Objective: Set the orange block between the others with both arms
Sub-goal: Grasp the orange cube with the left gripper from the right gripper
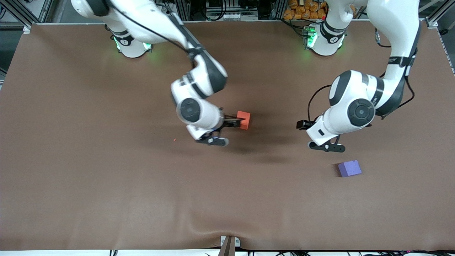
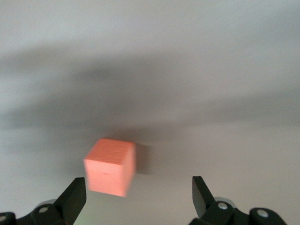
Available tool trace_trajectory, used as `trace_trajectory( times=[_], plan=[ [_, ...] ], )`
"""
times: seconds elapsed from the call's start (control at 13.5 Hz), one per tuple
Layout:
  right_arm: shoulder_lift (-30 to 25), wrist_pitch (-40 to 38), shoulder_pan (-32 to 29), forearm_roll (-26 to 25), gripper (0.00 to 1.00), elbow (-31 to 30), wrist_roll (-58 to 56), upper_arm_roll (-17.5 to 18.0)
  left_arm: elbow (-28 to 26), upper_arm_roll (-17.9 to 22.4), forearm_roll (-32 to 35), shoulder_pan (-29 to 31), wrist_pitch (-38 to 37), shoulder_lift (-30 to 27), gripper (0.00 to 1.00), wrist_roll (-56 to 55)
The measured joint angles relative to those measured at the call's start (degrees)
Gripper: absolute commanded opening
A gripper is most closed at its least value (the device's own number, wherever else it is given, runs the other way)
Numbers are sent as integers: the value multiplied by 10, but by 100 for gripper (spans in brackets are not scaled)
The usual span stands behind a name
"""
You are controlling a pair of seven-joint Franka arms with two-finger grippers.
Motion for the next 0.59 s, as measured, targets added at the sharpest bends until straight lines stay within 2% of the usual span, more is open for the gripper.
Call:
trace_trajectory(
  times=[0.22,0.44,0.59],
  plan=[
    [-78,-124,-57,-86,100,5,-1,2,7,-1,-1,-43,38,22,100,-16],
    [-143,-187,-119,-112,100,4,-1,23,44,-1,0,-114,57,54,100,-64],
    [-180,-222,-182,-116,100,4,-5,57,57,-1,22,-149,69,66,100,-89]
  ],
)
